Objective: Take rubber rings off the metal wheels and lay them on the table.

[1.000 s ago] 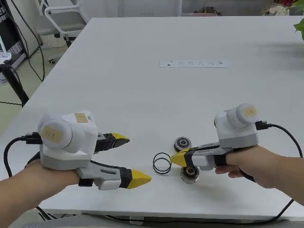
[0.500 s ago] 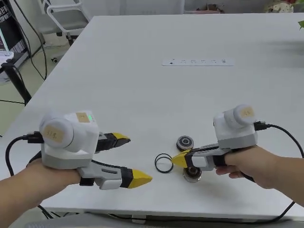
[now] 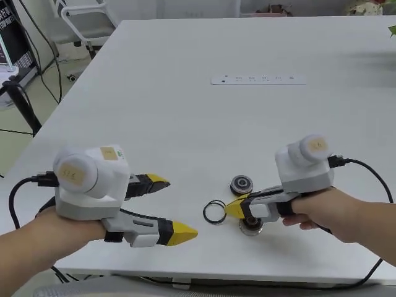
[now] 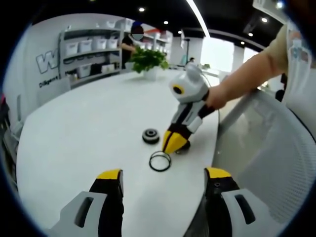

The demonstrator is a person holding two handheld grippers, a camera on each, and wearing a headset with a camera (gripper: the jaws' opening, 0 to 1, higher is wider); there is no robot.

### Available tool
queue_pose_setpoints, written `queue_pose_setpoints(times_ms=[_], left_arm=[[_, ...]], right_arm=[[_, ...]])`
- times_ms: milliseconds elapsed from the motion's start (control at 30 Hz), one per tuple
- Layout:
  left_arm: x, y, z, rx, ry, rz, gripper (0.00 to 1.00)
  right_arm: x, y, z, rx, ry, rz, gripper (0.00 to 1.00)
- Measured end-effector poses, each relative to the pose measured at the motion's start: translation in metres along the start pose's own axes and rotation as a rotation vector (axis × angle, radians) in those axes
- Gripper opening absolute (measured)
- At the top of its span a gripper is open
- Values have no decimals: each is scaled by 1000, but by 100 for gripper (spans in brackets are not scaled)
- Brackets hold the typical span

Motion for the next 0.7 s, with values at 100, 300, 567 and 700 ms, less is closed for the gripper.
queue_pose_setpoints(times_ms=[100,300,567,700], left_arm=[[0,0,1,-2,0,1,67],[0,-1,2,-7,1,5,67],[-4,-3,0,-9,1,2,66],[-8,-4,-3,-2,14,5,67]], right_arm=[[0,0,0,-7,11,4,5],[0,1,1,-19,45,16,13],[-5,8,-2,4,66,9,21],[-6,15,-6,23,71,8,23]])
Point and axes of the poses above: the centre of the closed fingertips' face, and the gripper's own axes: y roughly backward along the fingers, x roughly to its right, z roughly out of its underside, the point moved 4 cm from there along y, roughly backward along the fingers, and after that the axes turned 8 degrees about -x, right-handed, at the moved point
